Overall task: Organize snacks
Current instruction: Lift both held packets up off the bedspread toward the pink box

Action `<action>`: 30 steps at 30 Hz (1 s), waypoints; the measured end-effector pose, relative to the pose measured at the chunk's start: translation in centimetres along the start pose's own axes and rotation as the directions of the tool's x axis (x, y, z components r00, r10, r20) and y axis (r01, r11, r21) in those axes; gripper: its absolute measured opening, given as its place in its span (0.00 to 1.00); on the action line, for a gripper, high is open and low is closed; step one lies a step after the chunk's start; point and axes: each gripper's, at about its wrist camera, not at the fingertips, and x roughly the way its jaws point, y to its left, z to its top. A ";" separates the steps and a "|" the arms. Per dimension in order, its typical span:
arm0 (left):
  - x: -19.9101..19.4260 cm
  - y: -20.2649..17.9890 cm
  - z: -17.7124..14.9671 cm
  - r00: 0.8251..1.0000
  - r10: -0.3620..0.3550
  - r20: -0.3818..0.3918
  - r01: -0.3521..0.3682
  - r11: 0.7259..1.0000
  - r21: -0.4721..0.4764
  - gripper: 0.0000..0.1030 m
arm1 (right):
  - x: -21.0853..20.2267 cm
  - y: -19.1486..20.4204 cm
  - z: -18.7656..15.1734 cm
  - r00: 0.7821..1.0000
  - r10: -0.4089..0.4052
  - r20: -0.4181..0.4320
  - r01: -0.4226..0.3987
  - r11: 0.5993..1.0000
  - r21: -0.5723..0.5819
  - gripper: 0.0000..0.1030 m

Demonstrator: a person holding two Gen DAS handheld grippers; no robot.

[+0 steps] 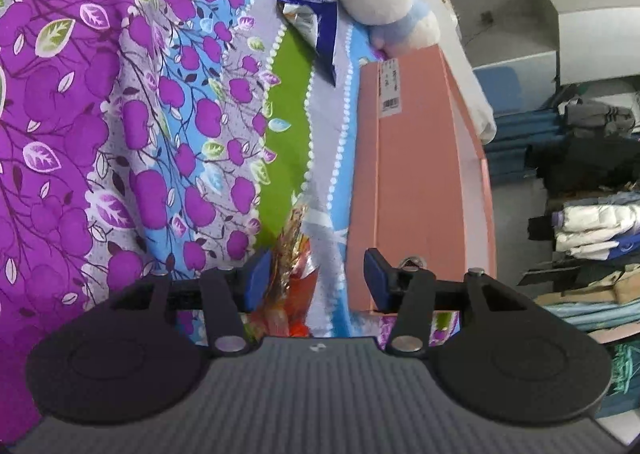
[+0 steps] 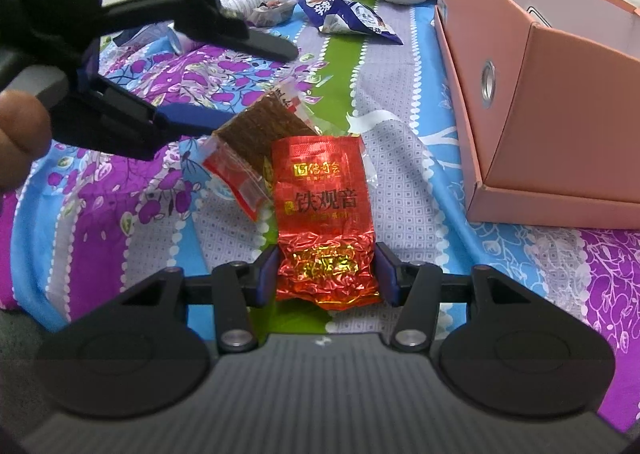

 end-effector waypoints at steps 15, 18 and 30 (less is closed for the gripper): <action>0.1 0.6 -0.7 0.994 0.106 0.032 -0.107 0.994 0.011 0.11 | -0.1 -0.3 0.4 1.000 0.011 0.000 -0.011 0.999 0.036 0.52; -0.4 -0.1 -1.0 0.989 0.139 0.046 -0.141 0.988 0.056 0.11 | -0.4 -0.4 0.5 1.000 0.009 -0.005 -0.009 0.998 0.064 0.52; -3.3 -6.8 -4.3 0.951 0.252 0.181 -0.299 0.899 0.318 0.11 | -4.2 -1.3 0.5 0.999 -0.024 0.025 0.021 0.991 0.134 0.52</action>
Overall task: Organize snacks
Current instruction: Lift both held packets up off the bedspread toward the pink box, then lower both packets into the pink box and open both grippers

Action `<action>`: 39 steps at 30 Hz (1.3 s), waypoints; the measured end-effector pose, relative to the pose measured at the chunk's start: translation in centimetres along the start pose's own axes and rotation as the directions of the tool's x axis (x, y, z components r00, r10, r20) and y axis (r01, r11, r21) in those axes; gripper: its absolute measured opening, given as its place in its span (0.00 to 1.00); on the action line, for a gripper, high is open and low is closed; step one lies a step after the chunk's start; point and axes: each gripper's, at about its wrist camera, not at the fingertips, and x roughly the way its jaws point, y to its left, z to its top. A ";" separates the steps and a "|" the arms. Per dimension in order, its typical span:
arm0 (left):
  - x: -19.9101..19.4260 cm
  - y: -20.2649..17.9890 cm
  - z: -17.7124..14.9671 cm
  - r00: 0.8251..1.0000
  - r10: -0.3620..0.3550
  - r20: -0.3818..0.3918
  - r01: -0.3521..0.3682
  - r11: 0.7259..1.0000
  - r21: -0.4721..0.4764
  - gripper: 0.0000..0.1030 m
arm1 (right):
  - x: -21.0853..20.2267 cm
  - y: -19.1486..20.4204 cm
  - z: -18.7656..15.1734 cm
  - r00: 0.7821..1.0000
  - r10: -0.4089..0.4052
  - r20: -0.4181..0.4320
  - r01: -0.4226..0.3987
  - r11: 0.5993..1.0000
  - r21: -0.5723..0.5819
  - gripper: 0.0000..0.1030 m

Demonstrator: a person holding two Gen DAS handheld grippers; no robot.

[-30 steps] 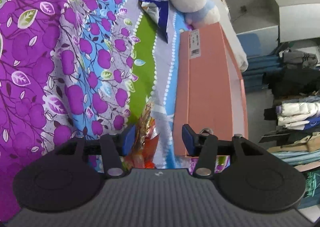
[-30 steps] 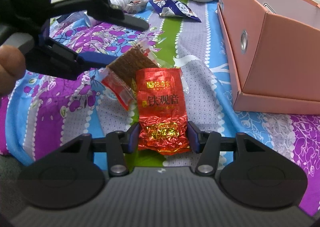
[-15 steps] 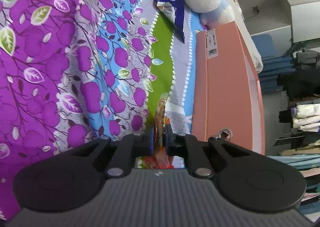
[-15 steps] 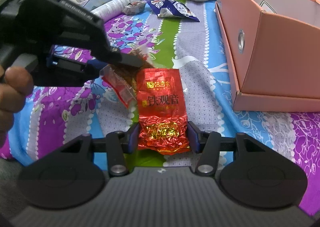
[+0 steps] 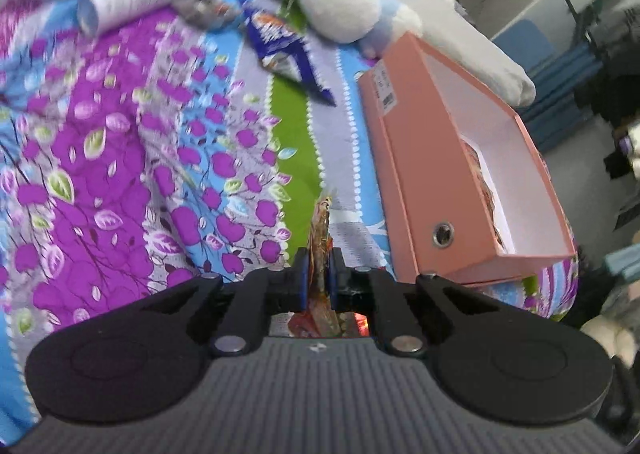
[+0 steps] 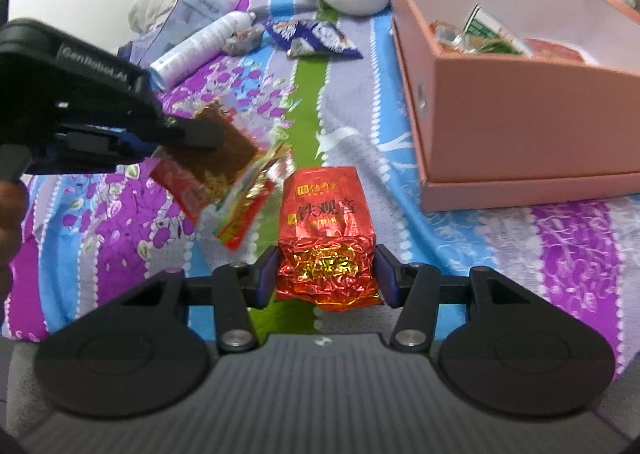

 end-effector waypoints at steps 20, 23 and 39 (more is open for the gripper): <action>-6.5 -8.4 -1.7 0.996 -0.039 0.084 0.021 0.979 0.204 0.11 | -10.2 -2.7 1.1 0.986 -0.067 0.152 0.052 0.993 0.104 0.52; -7.5 -9.9 -1.7 0.993 -0.055 0.100 0.030 0.971 0.239 0.11 | -11.7 -3.0 1.4 0.980 -0.078 0.181 0.059 0.992 0.112 0.52; -6.0 -18.6 3.0 0.980 -0.146 0.132 0.087 0.923 0.375 0.11 | -14.0 -7.3 6.9 0.947 -0.148 0.285 0.112 0.984 0.141 0.52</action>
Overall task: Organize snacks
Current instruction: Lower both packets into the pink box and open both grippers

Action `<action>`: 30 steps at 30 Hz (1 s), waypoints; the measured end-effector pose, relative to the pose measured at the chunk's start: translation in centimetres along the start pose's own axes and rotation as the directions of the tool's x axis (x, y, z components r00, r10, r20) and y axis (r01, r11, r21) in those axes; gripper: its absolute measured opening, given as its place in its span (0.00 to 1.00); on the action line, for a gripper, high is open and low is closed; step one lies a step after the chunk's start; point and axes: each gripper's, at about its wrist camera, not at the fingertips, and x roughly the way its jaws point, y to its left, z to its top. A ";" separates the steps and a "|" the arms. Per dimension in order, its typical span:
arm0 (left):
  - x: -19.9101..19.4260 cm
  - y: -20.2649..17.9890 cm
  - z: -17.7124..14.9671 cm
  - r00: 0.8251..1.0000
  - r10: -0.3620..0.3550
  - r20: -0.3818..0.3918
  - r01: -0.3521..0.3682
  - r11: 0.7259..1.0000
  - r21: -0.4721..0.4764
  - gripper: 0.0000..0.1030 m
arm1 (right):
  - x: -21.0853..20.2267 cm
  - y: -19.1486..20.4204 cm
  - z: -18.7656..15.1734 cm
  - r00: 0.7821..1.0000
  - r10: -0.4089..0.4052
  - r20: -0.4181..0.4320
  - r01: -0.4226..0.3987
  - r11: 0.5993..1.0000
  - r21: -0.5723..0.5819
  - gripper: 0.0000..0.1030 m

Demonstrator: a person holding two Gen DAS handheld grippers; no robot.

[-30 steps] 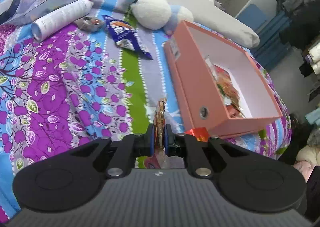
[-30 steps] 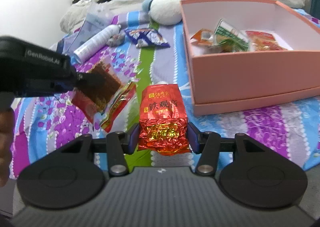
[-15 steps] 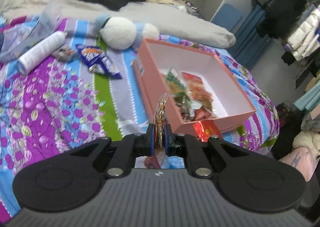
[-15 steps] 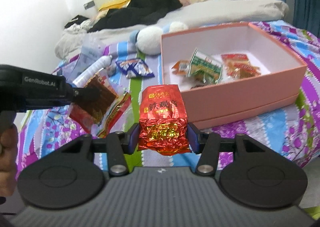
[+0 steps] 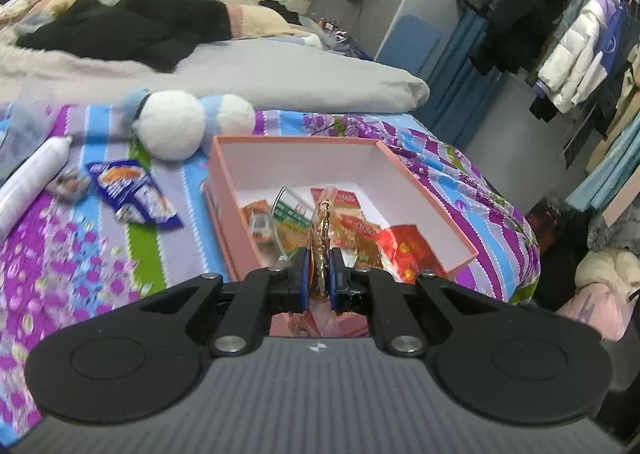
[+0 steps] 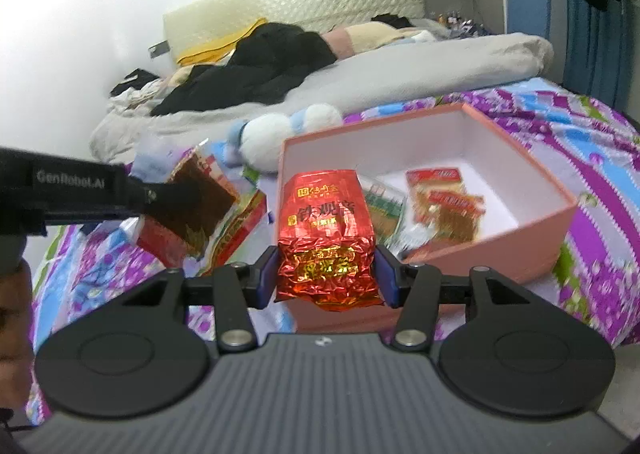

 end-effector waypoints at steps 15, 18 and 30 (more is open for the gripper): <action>11.7 0.2 4.4 0.990 0.032 -0.138 -0.029 0.999 0.027 0.11 | 7.8 -5.3 4.1 0.995 -0.046 -0.088 0.047 0.999 0.009 0.52; 13.4 0.6 4.6 0.986 0.040 -0.163 -0.036 0.999 0.027 0.11 | 9.7 -6.0 4.0 0.991 -0.053 -0.120 0.055 0.998 0.013 0.52; 13.3 2.4 4.5 0.986 0.046 -0.159 -0.045 0.999 0.007 0.40 | 11.1 -7.0 3.4 0.986 -0.065 -0.153 0.073 0.996 0.049 0.72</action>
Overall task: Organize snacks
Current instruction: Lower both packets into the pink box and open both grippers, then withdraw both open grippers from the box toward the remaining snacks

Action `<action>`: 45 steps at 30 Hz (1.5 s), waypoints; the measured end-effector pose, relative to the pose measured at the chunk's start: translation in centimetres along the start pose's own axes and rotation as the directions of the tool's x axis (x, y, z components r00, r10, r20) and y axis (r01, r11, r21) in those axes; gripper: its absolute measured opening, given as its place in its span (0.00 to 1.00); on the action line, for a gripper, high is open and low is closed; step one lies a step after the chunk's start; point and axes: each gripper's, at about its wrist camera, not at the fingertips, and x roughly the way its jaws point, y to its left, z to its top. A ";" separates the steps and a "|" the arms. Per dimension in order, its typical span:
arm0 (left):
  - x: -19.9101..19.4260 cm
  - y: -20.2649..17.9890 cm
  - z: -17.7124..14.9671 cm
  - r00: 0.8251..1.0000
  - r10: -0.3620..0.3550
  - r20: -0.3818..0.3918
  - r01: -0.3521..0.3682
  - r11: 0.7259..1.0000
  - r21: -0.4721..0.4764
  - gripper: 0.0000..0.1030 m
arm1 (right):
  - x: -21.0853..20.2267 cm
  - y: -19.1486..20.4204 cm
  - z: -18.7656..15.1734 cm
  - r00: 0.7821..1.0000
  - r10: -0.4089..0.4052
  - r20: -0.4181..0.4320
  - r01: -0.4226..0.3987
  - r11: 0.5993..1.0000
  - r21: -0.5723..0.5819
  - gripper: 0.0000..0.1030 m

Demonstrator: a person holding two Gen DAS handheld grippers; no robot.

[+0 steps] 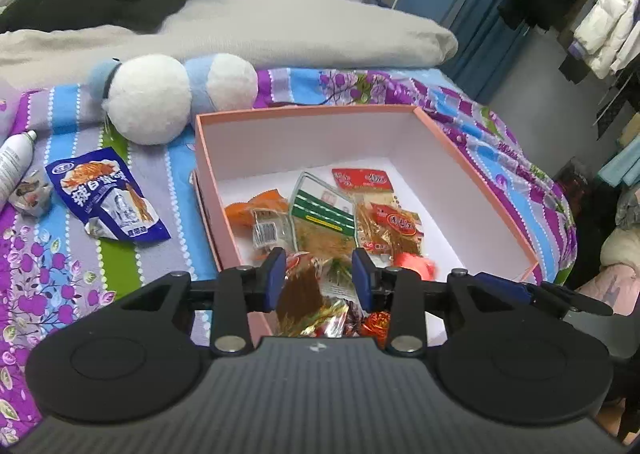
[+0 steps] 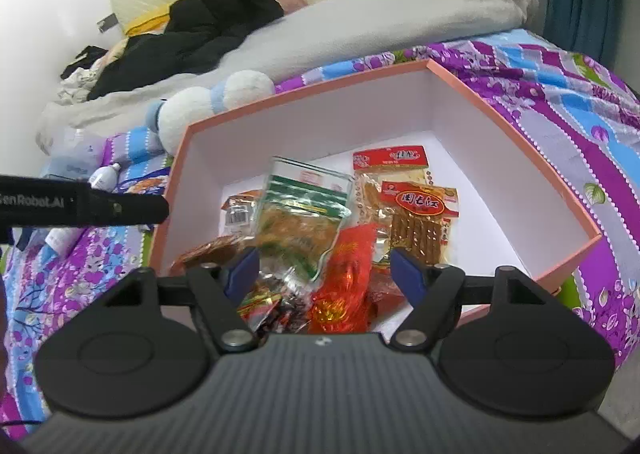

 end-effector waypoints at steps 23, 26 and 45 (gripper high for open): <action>-19.1 0.6 -9.0 0.972 0.066 0.227 -0.068 0.998 0.001 0.51 | -12.7 6.7 -5.6 0.976 0.128 0.176 -0.118 0.991 -0.065 0.72; -21.1 1.2 -10.5 0.964 0.093 0.247 -0.093 0.996 -0.013 0.67 | -13.8 7.7 -6.6 0.973 0.143 0.180 -0.129 0.988 -0.086 0.72; -26.7 5.9 -19.1 0.934 0.216 0.286 -0.196 0.976 -0.096 0.97 | -15.9 12.4 -12.3 0.960 0.224 0.166 -0.191 0.962 -0.193 0.72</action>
